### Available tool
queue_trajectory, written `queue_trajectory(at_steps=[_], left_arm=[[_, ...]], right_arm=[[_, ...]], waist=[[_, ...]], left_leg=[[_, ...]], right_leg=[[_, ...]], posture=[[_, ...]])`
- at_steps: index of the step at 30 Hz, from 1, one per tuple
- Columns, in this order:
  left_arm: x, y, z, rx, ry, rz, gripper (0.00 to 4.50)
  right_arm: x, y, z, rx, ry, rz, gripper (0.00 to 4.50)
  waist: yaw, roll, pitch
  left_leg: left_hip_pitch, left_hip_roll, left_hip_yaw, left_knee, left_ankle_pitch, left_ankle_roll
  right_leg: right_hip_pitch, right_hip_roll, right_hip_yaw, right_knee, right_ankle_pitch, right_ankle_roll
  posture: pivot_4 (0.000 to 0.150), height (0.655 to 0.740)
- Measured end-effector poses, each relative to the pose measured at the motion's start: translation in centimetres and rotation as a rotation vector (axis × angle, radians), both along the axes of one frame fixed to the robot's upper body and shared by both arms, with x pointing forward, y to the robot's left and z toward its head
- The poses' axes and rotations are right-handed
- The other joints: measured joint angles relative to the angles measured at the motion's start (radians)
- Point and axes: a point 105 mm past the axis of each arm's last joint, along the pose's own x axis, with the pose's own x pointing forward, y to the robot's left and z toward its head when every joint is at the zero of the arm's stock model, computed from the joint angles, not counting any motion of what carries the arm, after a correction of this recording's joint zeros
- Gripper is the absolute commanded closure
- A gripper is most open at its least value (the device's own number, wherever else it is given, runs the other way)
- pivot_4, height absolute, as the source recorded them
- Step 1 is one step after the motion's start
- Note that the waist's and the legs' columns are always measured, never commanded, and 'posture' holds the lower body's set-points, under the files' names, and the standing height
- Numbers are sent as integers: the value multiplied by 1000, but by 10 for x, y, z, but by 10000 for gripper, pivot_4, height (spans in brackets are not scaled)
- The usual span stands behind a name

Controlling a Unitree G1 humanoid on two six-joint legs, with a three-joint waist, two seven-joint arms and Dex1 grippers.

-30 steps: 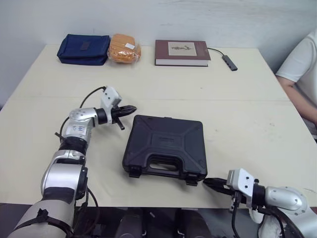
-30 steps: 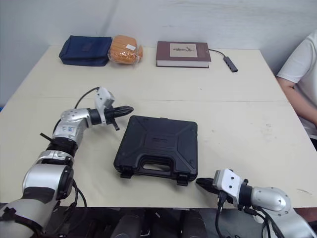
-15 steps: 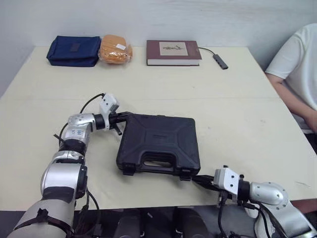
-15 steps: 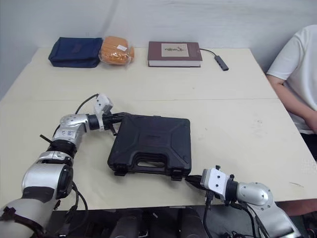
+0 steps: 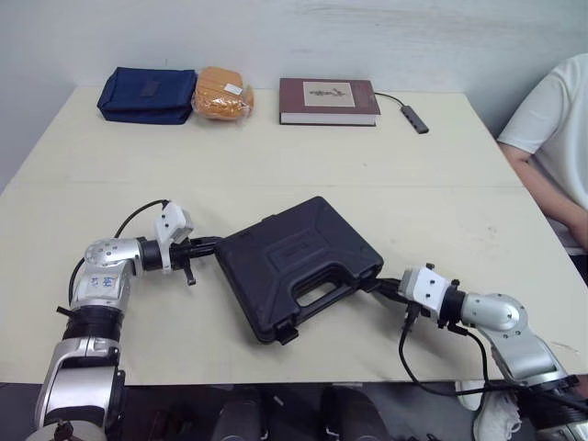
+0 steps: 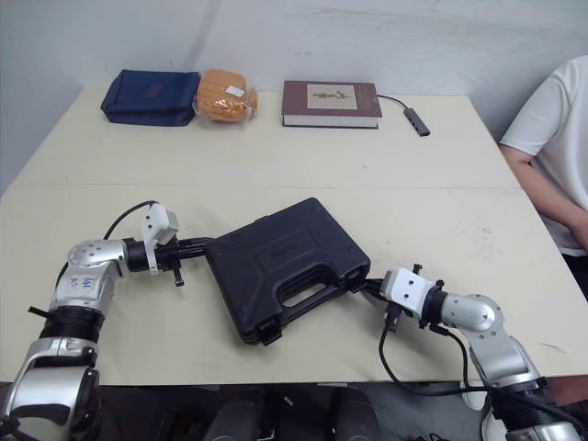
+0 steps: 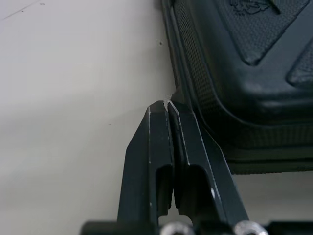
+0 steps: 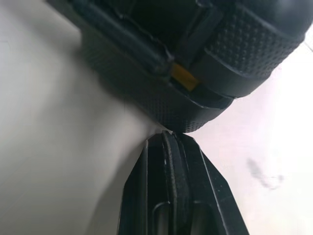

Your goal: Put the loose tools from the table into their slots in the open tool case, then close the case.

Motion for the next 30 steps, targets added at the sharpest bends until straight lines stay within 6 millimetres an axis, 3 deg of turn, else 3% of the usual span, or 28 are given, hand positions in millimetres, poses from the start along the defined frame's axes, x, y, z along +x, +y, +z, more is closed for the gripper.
queue_trajectory(at_steps=[12, 18, 21, 25, 30], left_arm=[[-31, -10, -9, -17, 49, 28, 44527], [-32, -23, -18, -114, 93, 71, 44527], [-28, -10, -4, -108, 58, 99, 44527], [-22, 10, 30, -94, -27, 114, 44527], [-20, -25, 60, -125, -88, -27, 44527]], right_arm=[[28, -6, 7, -1, -66, -61, 45000], [36, 0, 8, 32, -81, -89, 45000], [32, -4, 8, 50, -60, -113, 45000], [18, -23, 7, 17, -52, -153, 45000], [0, -43, 5, 1, -34, -221, 45000]], waist=[[-2, 3, 1], [-4, 4, 2], [-3, 5, 2], [13, 7, 4], [29, 8, 4]], left_leg=[[1, 0, 0, -1, 0, 0], [0, 1, 0, -2, 0, -1], [0, 1, -1, -2, 0, -2], [-1, 0, -2, -2, -1, -1], [-3, -1, -4, -2, -1, -1]], right_leg=[[1, 0, -1, -1, 0, 0], [0, 1, -1, -1, -1, -1], [0, 1, -2, -1, -1, -2], [1, 0, -4, -3, -1, -1], [2, 0, -4, -6, 0, 0]], posture=[[1500, 7400], [1500, 7400], [1500, 7400], [1500, 7400], [1500, 7400]])
